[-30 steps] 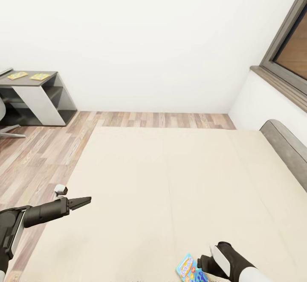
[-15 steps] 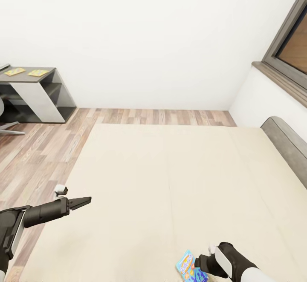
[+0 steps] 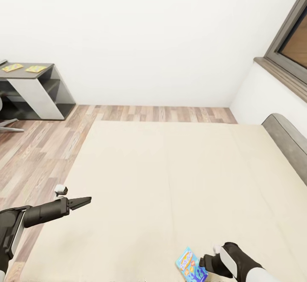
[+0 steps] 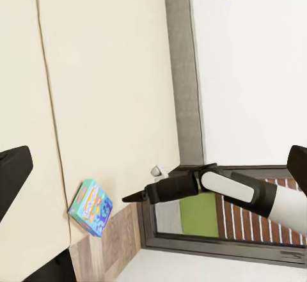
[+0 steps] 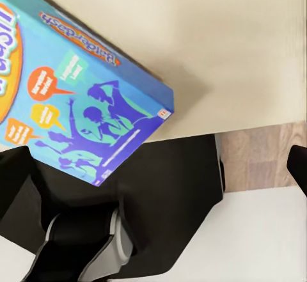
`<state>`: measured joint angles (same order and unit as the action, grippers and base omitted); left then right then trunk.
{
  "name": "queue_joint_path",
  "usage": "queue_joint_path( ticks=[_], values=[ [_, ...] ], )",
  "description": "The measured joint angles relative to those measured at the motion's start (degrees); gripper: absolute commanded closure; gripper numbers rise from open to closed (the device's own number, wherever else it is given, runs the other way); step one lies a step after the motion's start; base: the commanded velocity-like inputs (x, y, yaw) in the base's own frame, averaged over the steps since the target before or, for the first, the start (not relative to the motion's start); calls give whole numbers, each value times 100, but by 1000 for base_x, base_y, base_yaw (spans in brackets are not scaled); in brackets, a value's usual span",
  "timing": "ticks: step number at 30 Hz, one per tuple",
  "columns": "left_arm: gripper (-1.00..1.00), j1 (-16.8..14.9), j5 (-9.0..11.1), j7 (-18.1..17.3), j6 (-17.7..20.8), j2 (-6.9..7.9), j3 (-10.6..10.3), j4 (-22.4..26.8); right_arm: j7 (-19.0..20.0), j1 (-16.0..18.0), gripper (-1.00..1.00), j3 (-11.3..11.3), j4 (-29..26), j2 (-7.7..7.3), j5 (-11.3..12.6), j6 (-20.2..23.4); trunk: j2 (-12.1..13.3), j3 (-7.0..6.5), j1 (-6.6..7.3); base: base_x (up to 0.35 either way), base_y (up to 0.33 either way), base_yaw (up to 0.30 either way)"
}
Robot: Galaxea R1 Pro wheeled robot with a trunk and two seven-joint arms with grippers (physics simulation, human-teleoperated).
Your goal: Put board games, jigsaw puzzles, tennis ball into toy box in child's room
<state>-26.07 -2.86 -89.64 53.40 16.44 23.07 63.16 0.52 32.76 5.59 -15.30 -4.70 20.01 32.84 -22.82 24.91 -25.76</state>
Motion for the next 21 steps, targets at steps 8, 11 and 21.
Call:
queue_joint_path(
  ticks=[8,11,21],
  values=[
    [-100,0,0,0,-3,-1,0,0,85,0,-100,-2,0,-55,39,-211,0,74,0,0,0,0],
    [-100,0,-3,0,-4,0,0,-4,158,0,-100,-1,14,-57,47,-320,0,102,0,0,0,0],
    [-100,0,-7,0,-11,-8,4,-9,566,-8,-100,-7,254,-61,20,-626,0,194,0,0,0,0]
  ],
)
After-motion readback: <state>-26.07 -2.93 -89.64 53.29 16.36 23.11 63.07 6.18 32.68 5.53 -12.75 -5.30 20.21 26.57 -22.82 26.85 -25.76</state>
